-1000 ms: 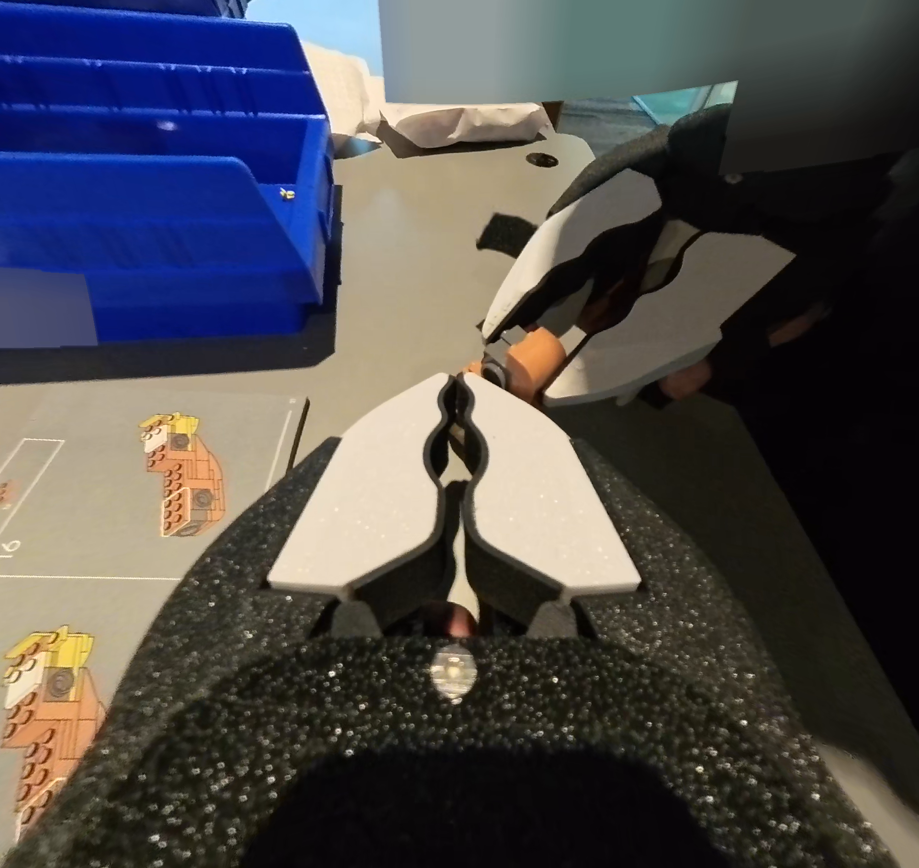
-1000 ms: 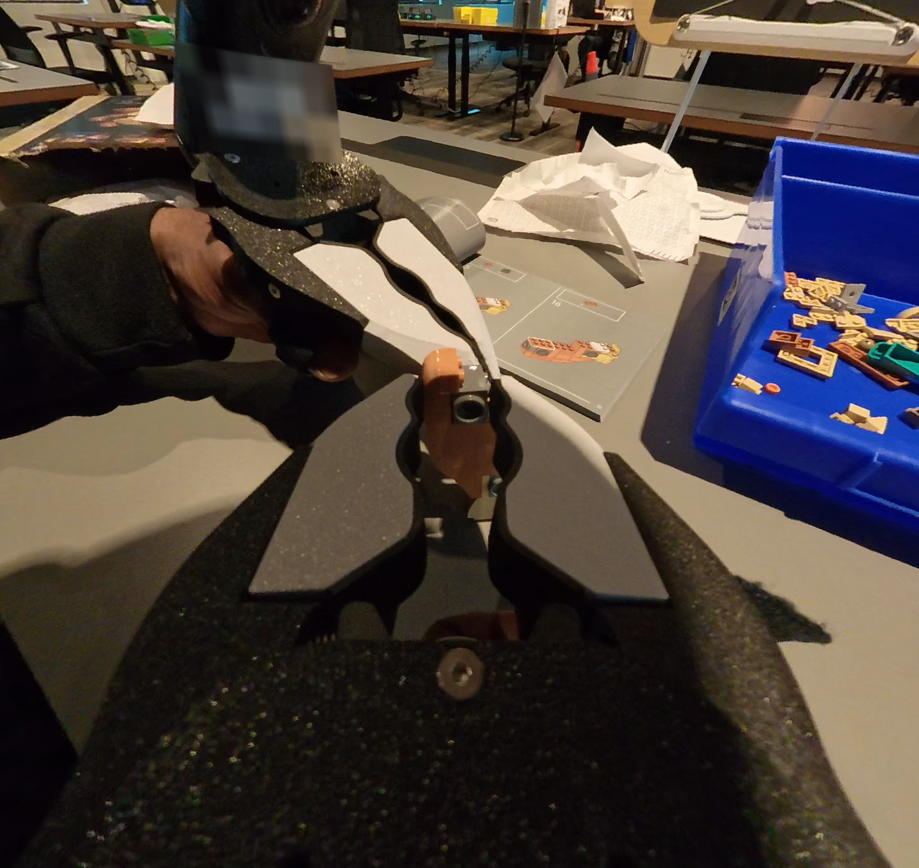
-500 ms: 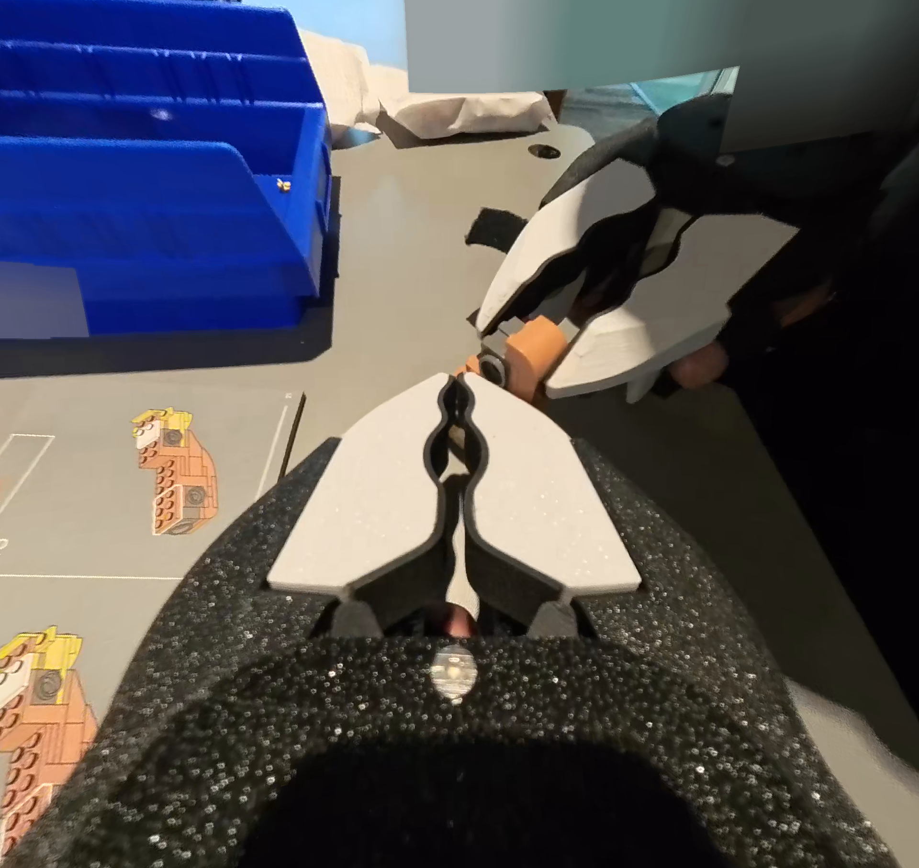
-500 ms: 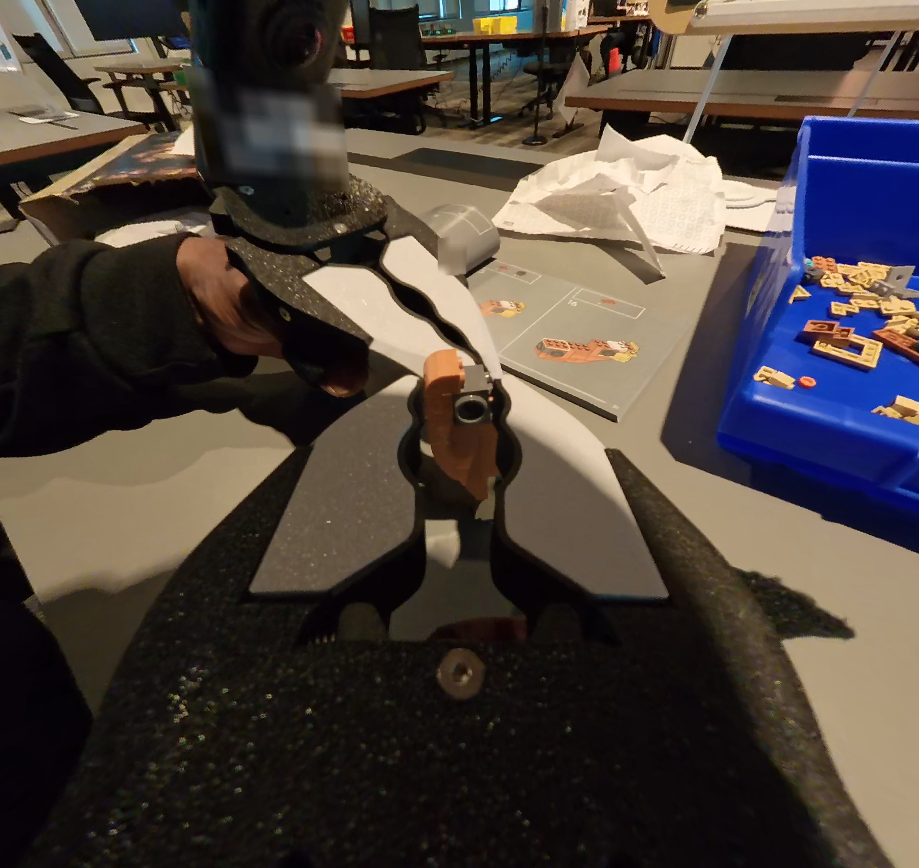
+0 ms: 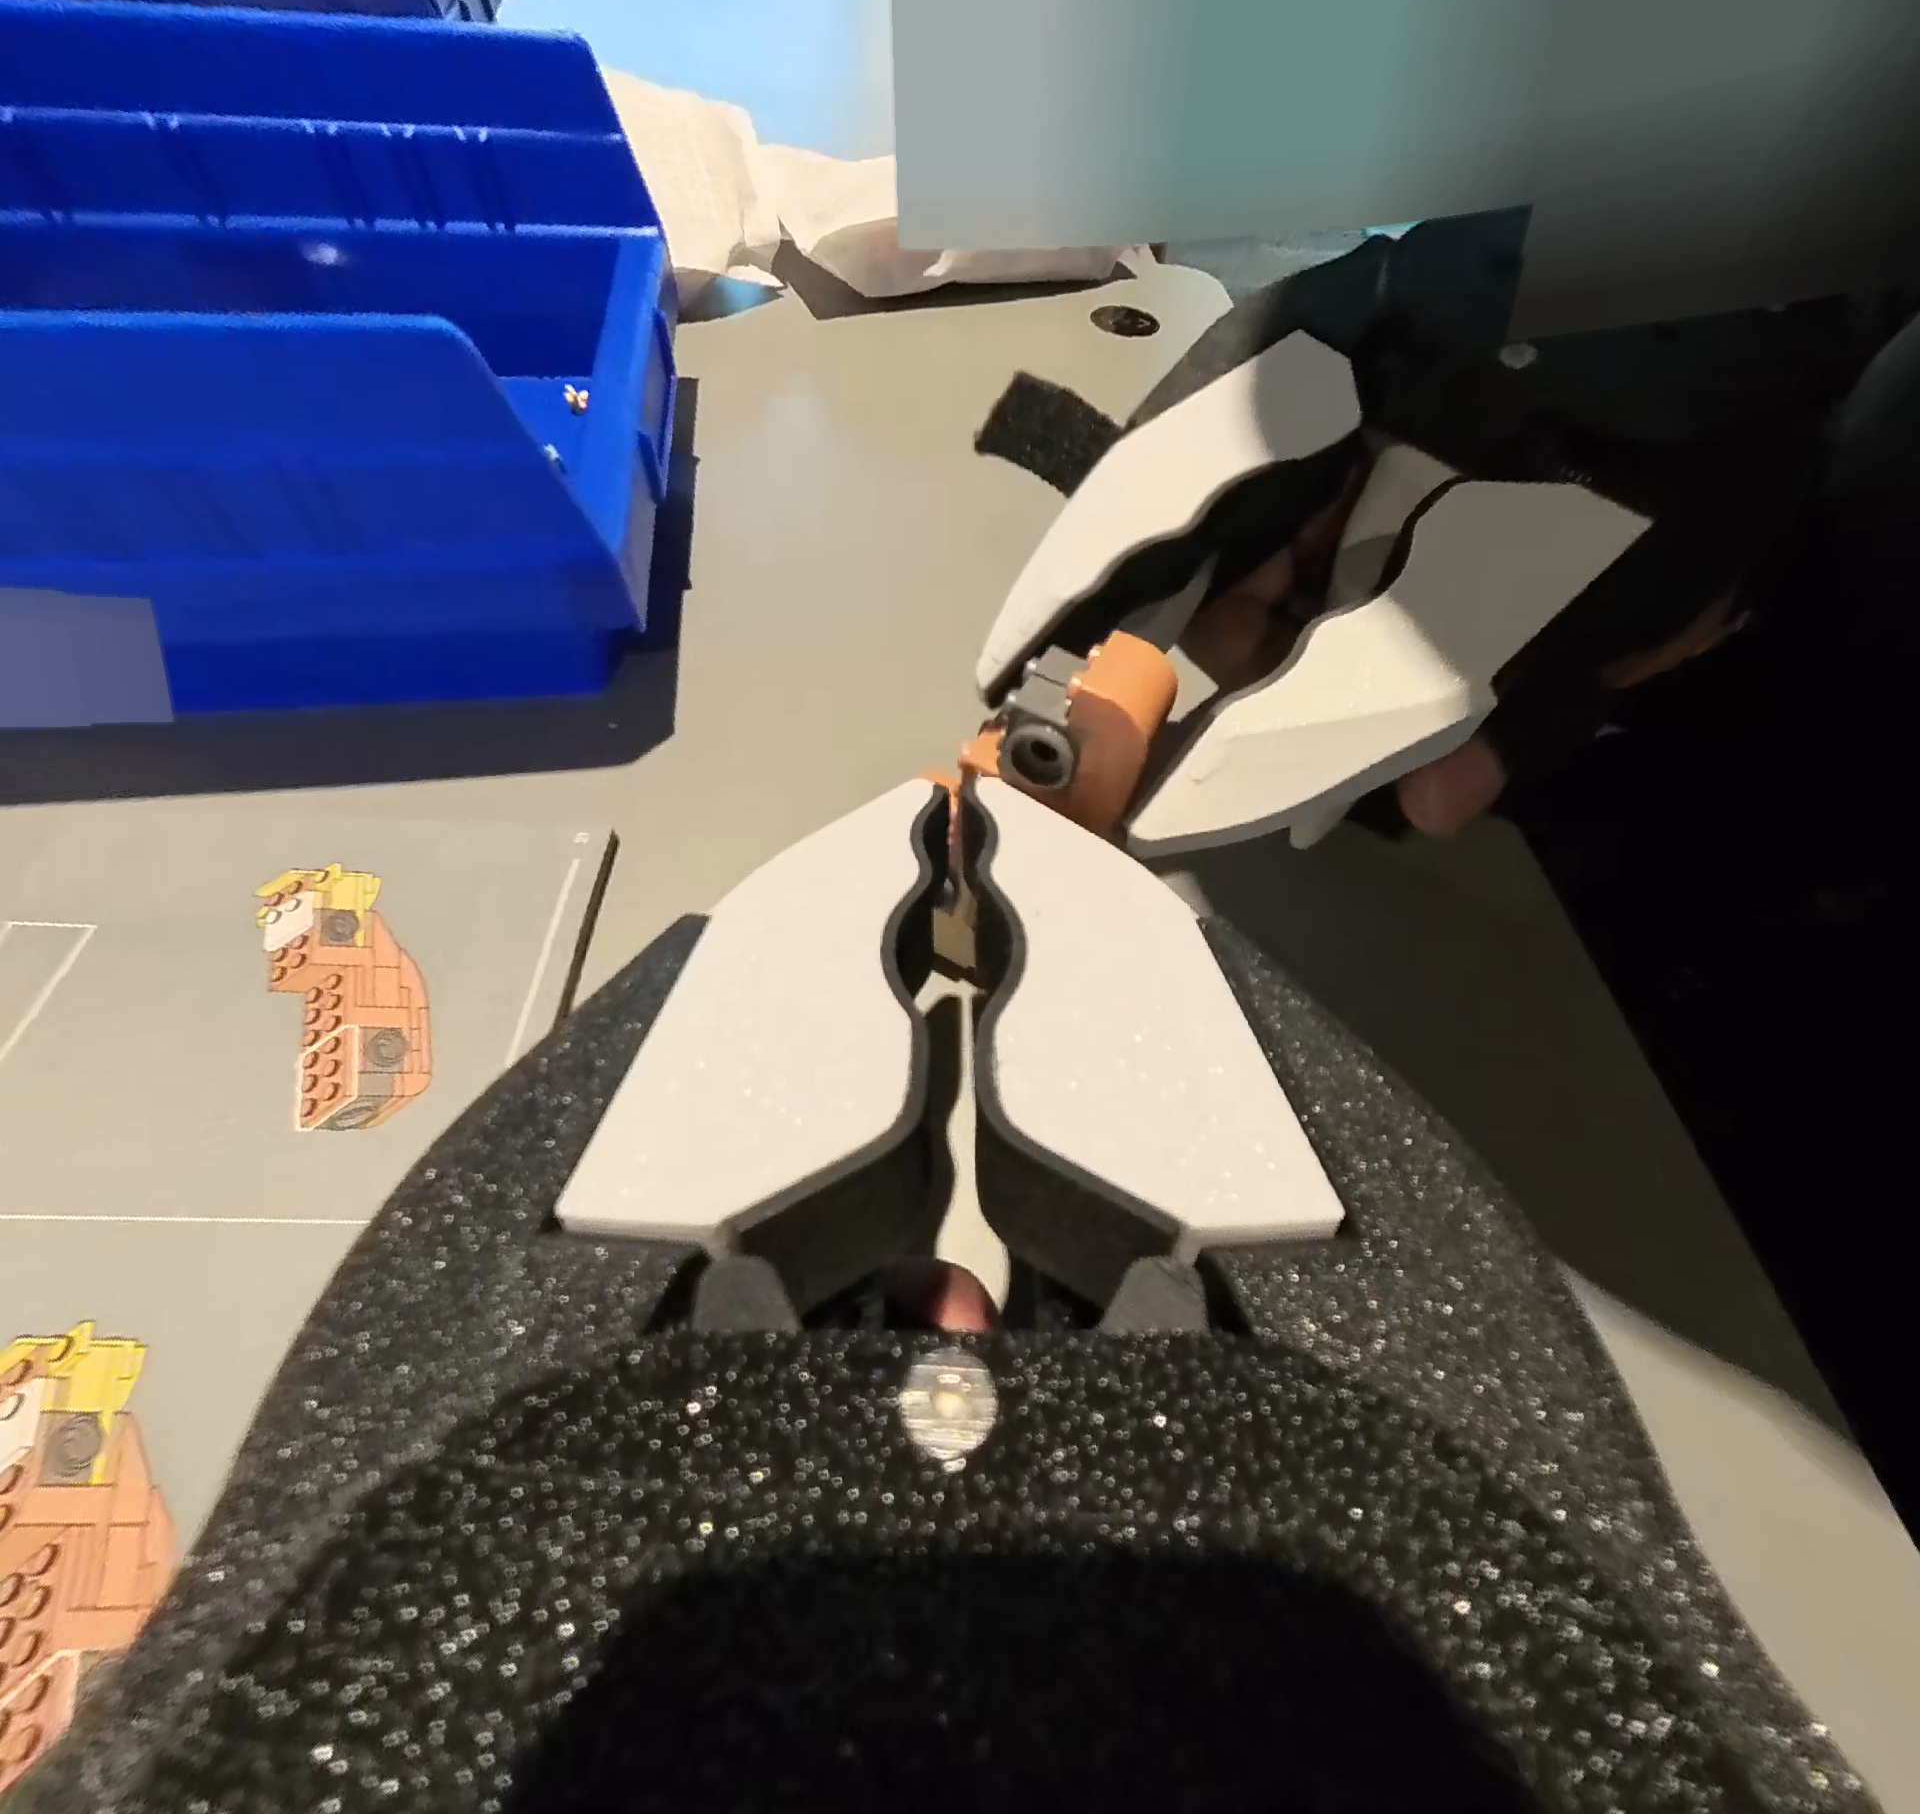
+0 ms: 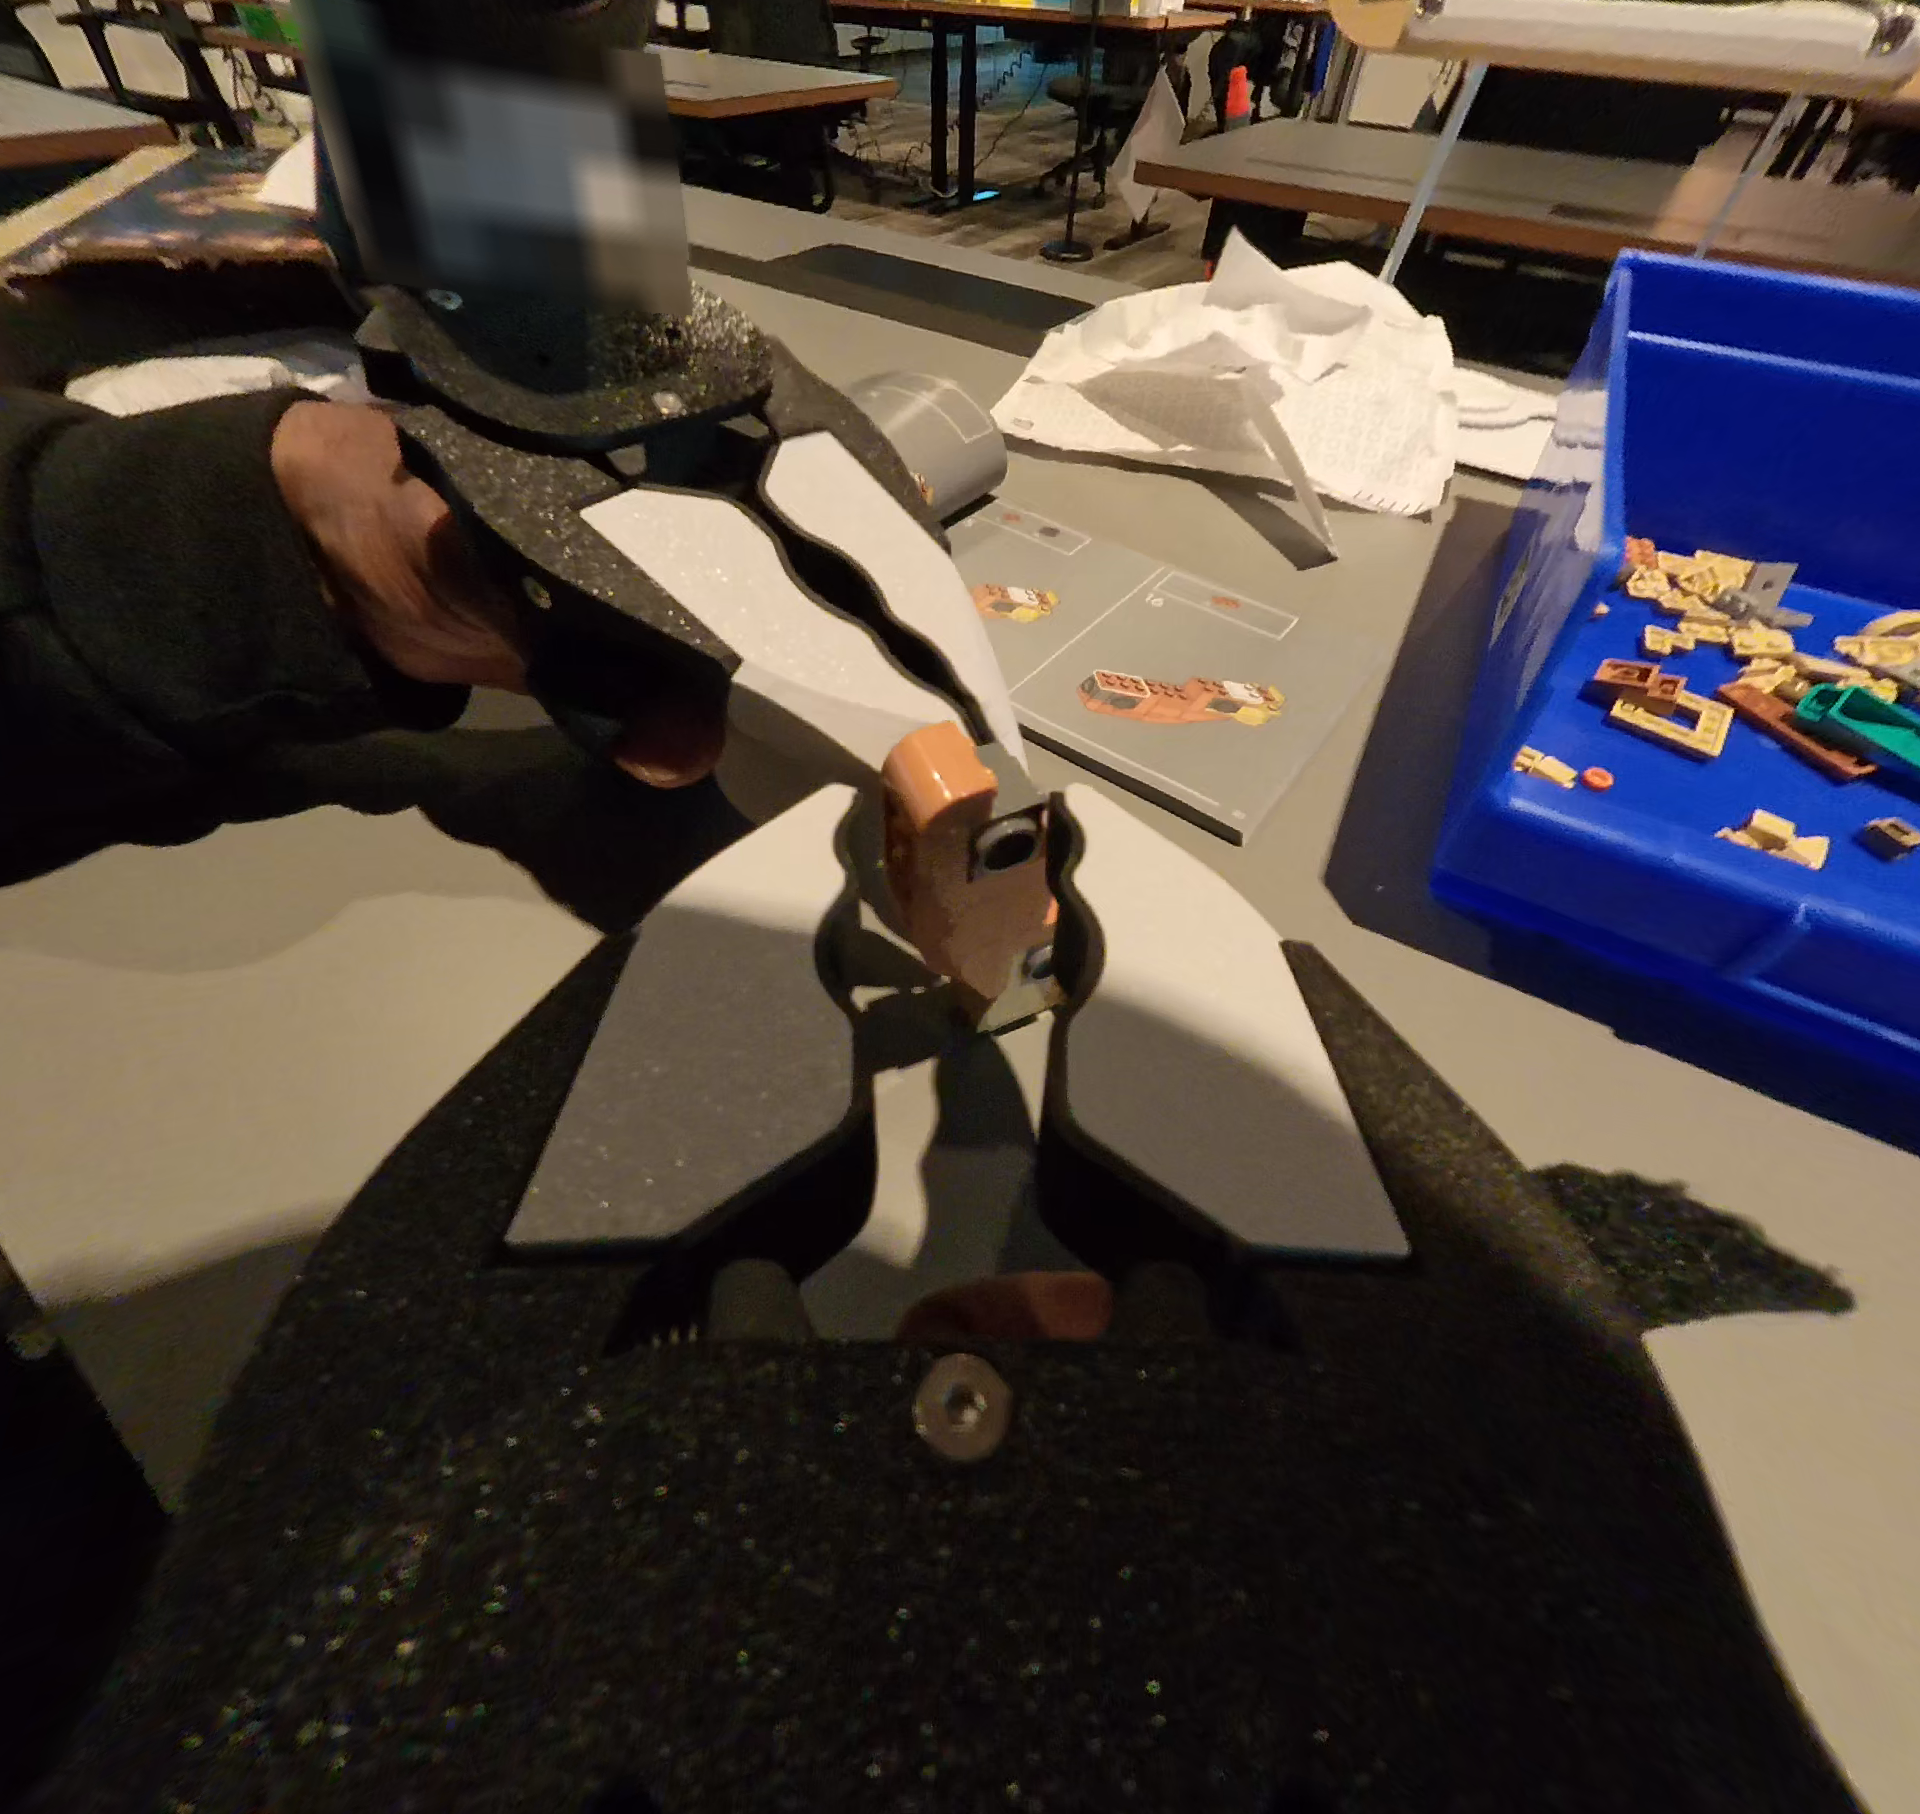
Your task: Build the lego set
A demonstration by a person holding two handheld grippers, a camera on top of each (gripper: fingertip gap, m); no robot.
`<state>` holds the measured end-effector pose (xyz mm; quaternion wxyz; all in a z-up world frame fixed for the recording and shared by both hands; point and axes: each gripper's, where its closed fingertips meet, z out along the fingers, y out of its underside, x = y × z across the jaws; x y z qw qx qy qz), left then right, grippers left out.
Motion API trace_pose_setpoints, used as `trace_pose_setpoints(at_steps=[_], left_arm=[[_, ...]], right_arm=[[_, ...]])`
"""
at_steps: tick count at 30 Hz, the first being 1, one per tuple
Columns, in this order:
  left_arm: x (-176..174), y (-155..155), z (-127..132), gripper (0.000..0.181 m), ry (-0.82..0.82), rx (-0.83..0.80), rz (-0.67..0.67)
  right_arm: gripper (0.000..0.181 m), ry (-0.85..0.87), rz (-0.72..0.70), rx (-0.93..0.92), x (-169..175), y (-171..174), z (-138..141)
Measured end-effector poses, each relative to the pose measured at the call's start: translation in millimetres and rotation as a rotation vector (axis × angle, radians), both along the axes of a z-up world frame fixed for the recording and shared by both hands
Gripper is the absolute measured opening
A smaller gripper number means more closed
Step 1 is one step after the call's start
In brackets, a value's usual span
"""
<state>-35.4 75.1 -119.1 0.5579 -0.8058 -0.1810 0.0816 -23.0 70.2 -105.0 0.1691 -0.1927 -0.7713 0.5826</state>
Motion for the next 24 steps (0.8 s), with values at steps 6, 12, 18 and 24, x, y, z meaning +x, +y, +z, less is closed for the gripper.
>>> trace_pose_setpoints(at_steps=[6,12,18,24], left_arm=[[1.4,0.7,1.5,0.000,-0.003,0.008,-0.005],[0.6,2.0,1.7,0.000,-0.012,0.012,-0.008],[-0.8,2.1,2.9,0.000,-0.014,0.013,-0.009],[-2.1,3.1,2.7,0.000,-0.016,0.008,-0.011]], right_arm=[[0.029,0.029,0.019,0.024,-0.3,-0.3,-1.0],[0.028,0.020,0.034,0.024,-0.5,-0.5,-1.5],[0.028,0.003,0.045,0.024,-0.7,-0.8,-2.2],[0.027,0.022,0.051,0.040,0.3,-1.1,-2.8]])
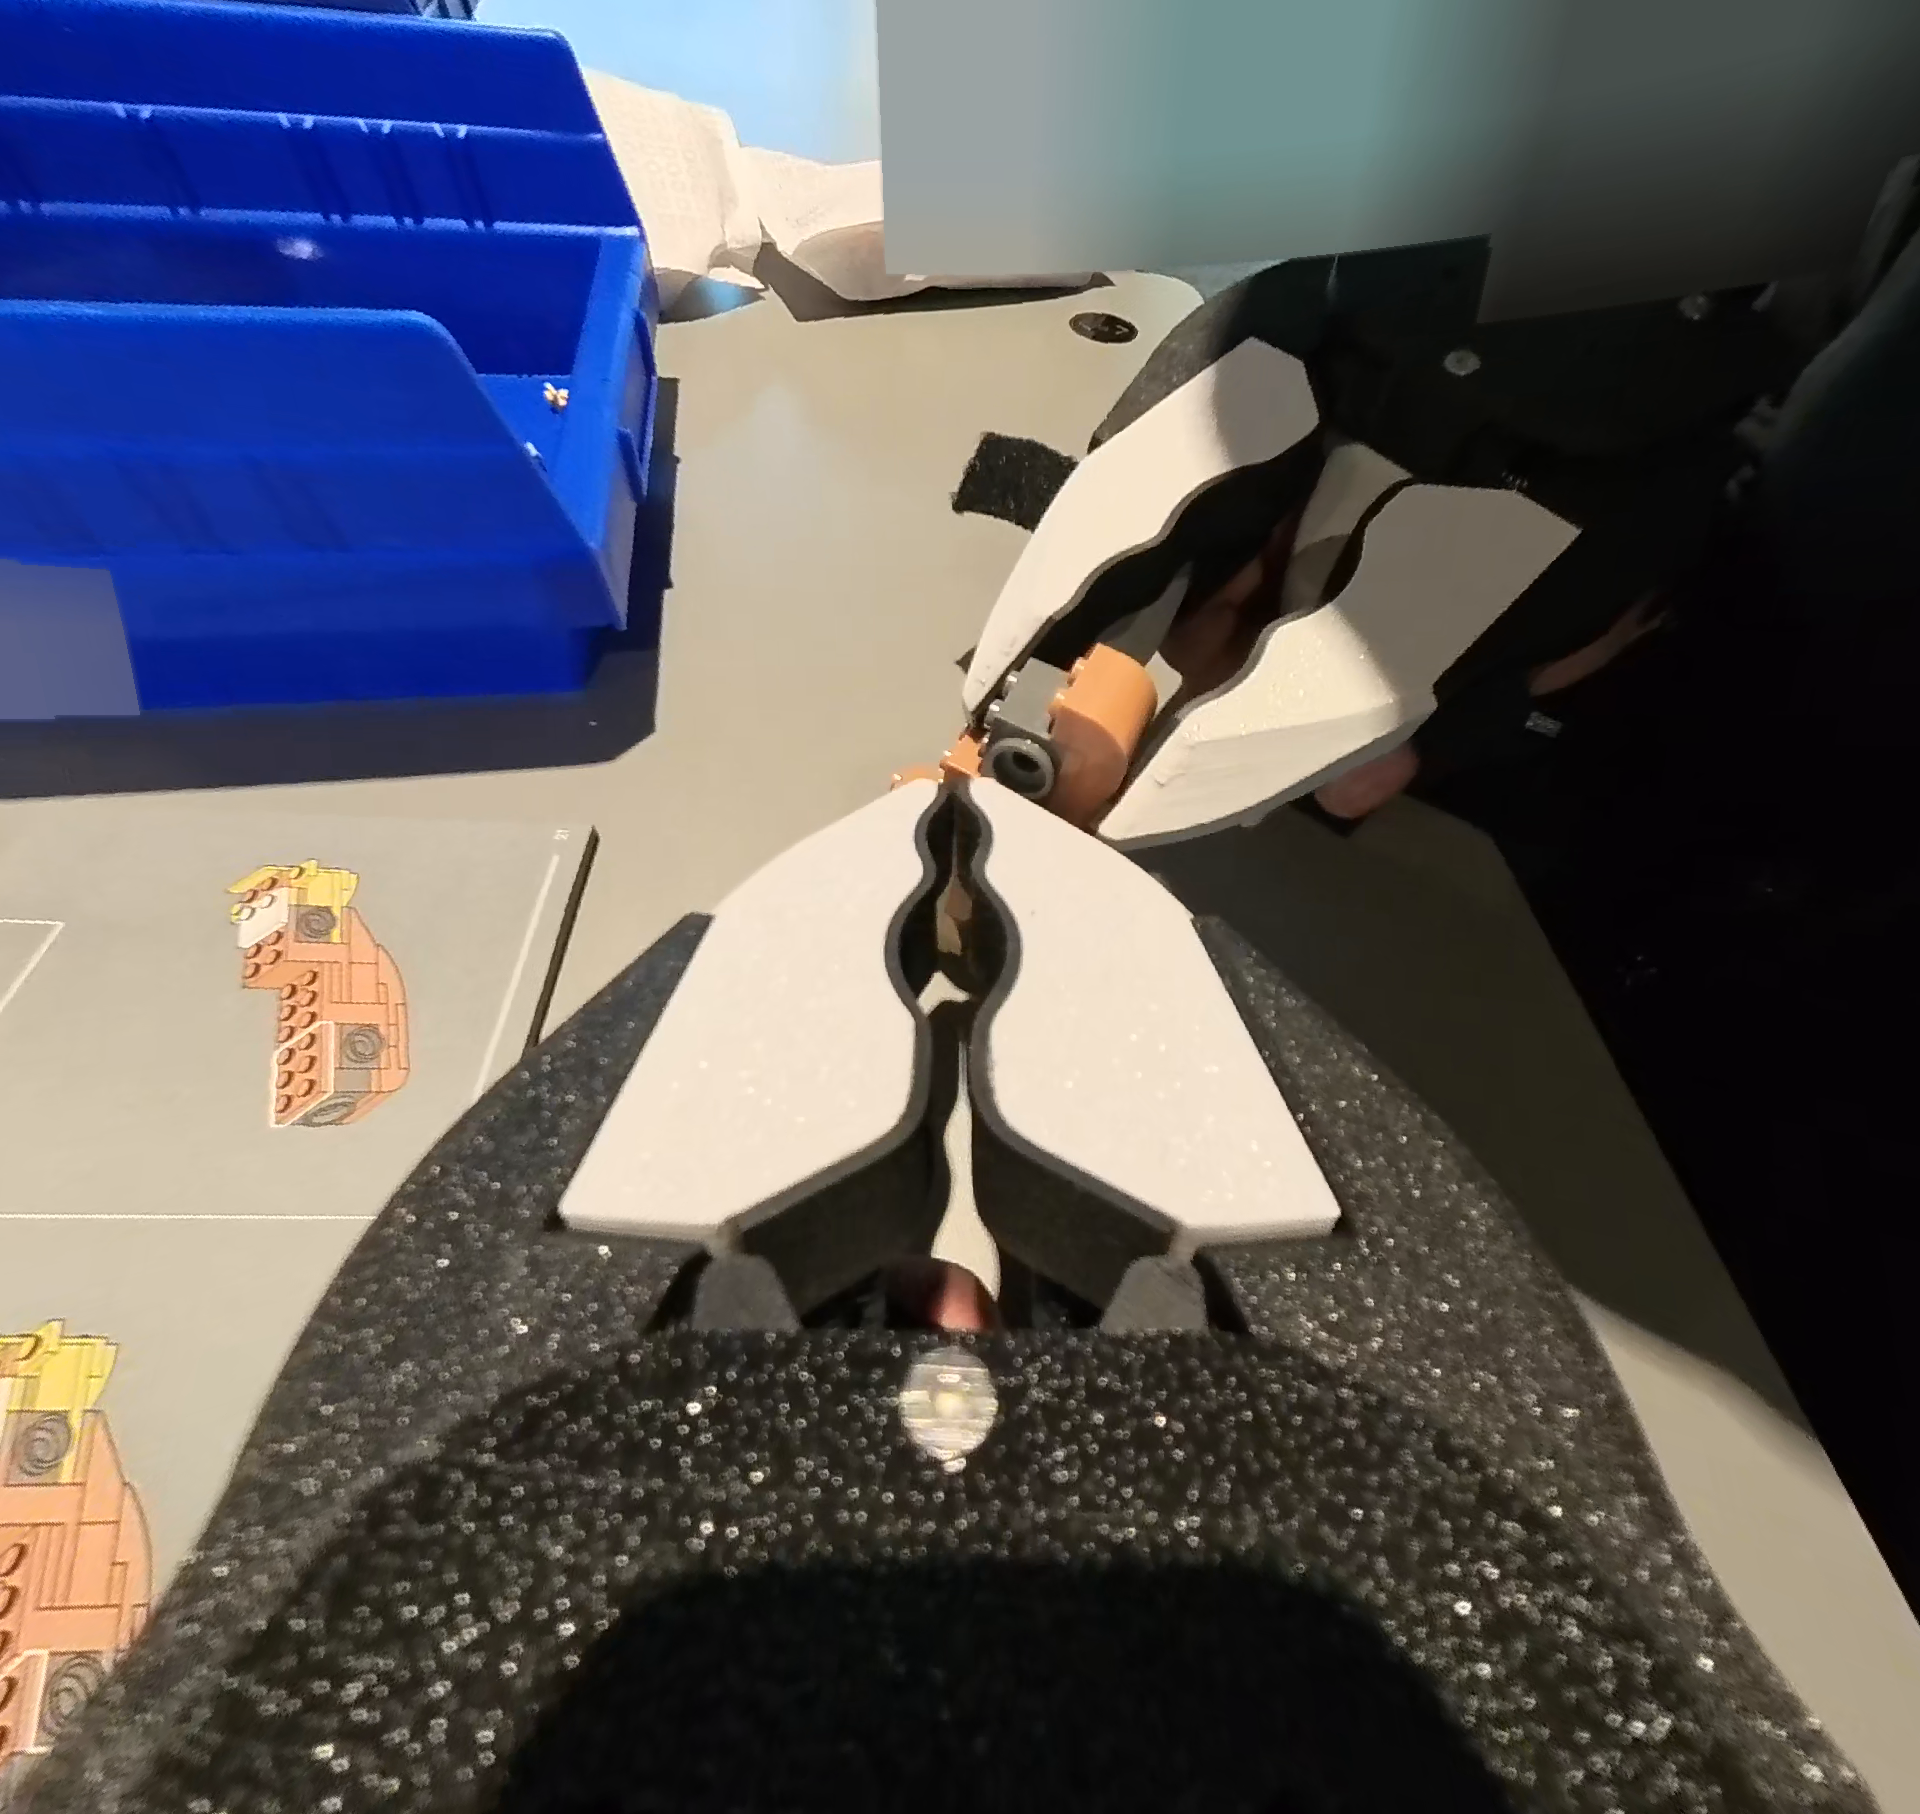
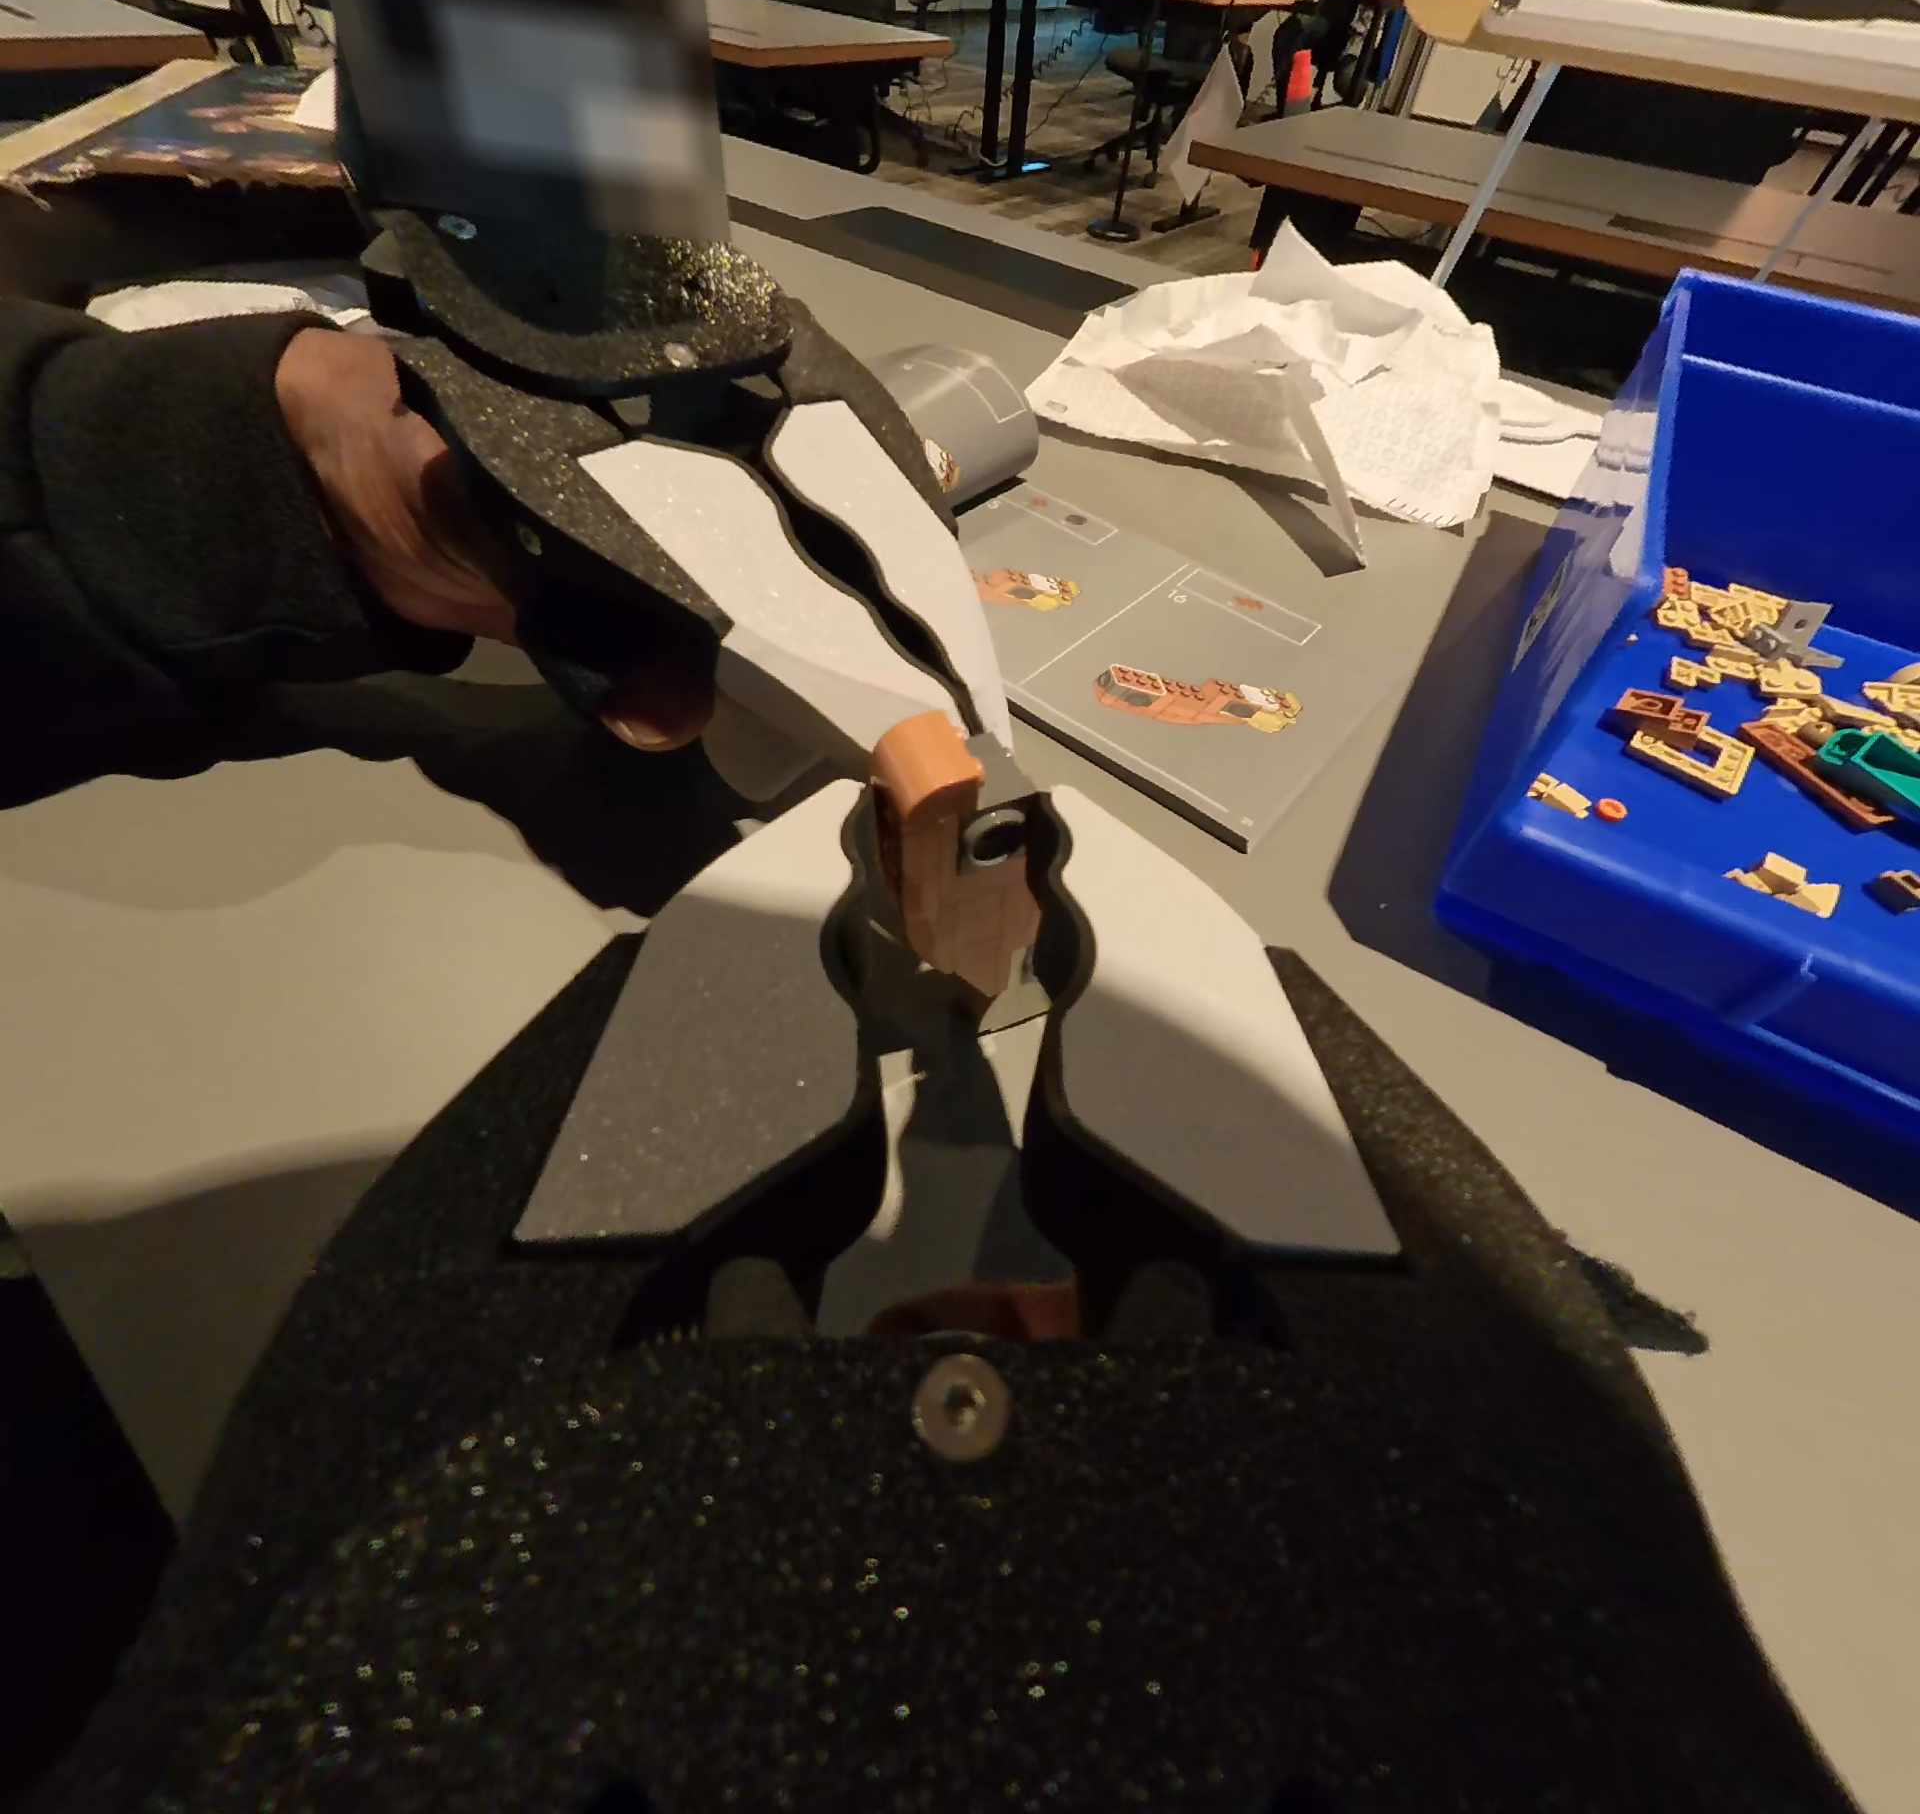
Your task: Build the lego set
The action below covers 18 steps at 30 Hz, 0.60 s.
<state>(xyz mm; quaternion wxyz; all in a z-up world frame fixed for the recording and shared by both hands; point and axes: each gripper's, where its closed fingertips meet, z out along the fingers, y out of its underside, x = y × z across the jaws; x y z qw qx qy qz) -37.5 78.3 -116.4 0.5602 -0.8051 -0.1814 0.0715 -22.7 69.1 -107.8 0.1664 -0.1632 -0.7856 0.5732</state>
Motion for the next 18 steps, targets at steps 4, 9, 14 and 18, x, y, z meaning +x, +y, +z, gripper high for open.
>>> trace_pose_setpoints(at_steps=[4,9,14,18], left_arm=[[-1,0,0,0.000,0.001,-0.002,0.004],[-3,-3,-2,0.002,0.010,-0.010,0.019],[0,-14,0,0.018,-0.064,0.006,0.026],[13,-20,12,0.028,-0.152,0.071,-0.004]], right_arm=[[0.027,0.005,0.006,0.010,1,0,0],[0.028,0.031,0.028,0.015,5,-3,-1],[0.028,0.023,0.023,0.012,5,-5,-1],[0.029,-0.005,0.022,0.003,3,-4,-2]])
